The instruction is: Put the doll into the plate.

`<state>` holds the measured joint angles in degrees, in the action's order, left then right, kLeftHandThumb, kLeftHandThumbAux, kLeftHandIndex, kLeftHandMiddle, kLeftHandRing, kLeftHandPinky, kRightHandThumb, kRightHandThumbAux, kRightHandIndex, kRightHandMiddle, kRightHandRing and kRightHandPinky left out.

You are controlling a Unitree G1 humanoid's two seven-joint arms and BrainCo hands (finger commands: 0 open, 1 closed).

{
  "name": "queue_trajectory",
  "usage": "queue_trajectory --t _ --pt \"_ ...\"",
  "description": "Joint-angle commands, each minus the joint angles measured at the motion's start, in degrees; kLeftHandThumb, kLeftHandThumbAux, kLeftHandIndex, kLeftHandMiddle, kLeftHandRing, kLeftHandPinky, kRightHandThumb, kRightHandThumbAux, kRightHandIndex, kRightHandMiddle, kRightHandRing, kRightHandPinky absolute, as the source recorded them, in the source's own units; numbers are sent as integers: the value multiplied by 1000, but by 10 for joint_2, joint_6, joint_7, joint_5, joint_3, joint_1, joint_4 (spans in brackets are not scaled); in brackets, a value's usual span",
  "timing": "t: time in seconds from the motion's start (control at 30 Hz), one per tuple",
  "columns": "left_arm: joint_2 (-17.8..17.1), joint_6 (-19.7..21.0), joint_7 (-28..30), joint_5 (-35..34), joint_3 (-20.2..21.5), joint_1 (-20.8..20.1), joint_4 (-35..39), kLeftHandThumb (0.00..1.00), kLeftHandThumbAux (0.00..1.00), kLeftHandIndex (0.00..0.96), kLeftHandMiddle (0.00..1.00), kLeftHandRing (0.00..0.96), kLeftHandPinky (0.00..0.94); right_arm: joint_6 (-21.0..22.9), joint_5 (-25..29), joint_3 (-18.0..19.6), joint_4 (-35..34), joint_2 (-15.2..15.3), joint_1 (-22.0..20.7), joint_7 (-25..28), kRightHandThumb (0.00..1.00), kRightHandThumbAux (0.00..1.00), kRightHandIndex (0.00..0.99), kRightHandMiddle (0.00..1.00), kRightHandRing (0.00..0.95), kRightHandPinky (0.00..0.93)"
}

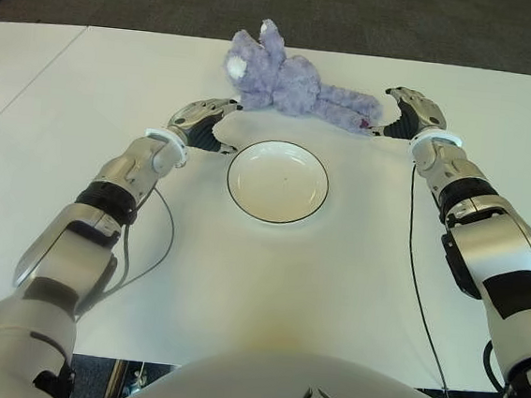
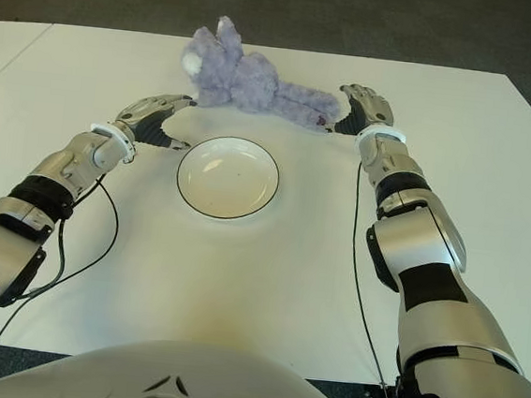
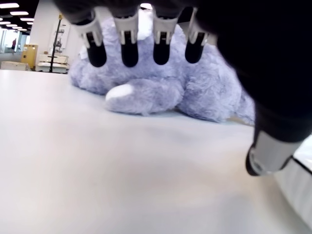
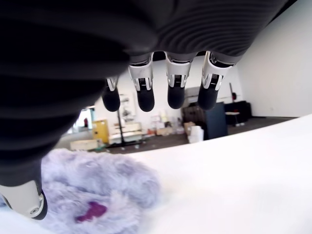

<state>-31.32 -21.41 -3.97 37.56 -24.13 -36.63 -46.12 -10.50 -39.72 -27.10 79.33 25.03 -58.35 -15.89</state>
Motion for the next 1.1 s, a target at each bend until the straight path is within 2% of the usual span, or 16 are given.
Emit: queue_trajectory --t 0.03,0.23,0.37,0.43,0.5,0.53,0.6,0.67,0.83,0.87,0.93,1.1 --pt "2 0 -2 3 -1 8 -11 199 615 29 15 99 0 24 -16 -8 7 -18 -16 9 221 577 0 0 0 18" --pt "2 1 7 3 -2 9 1 206 606 23 7 118 0 49 -19 -10 10 -46 0 15 242 580 0 0 0 0" --pt "0 -2 5 7 -4 11 3 203 605 21 3 170 0 60 -14 -6 12 -62 17 17 222 594 0 0 0 0" --pt "-2 -4 1 8 -3 14 4 202 605 21 6 155 0 63 -12 -3 12 -67 23 19 220 594 0 0 0 0" --pt "-3 -6 -1 9 -3 16 7 201 609 20 5 184 0 67 -10 -1 12 -74 32 23 207 603 0 0 0 0" --pt "-4 -6 -2 9 -3 17 8 199 615 19 4 267 0 69 -10 0 13 -77 37 24 198 610 0 0 0 0" --pt "-7 -7 -2 10 -2 21 18 198 619 17 5 319 0 74 -8 3 13 -85 46 30 194 613 0 0 0 0" --pt "-8 -7 -1 10 -1 23 23 197 620 17 5 329 0 76 -7 5 13 -88 49 32 192 614 0 0 0 0" --pt "-17 -5 4 9 6 38 56 199 625 17 4 326 0 88 -5 13 15 -101 61 61 182 616 0 0 0 0" --pt "-18 -4 4 8 7 40 61 198 624 19 4 257 0 89 -5 14 15 -103 64 64 175 616 0 0 0 0" --pt "-21 -3 5 6 11 48 75 189 625 19 5 202 0 91 -4 17 15 -111 71 71 169 617 0 0 0 0" --pt "-29 0 15 0 21 70 120 161 627 16 4 175 0 95 4 29 14 -133 85 77 164 615 0 0 0 0"
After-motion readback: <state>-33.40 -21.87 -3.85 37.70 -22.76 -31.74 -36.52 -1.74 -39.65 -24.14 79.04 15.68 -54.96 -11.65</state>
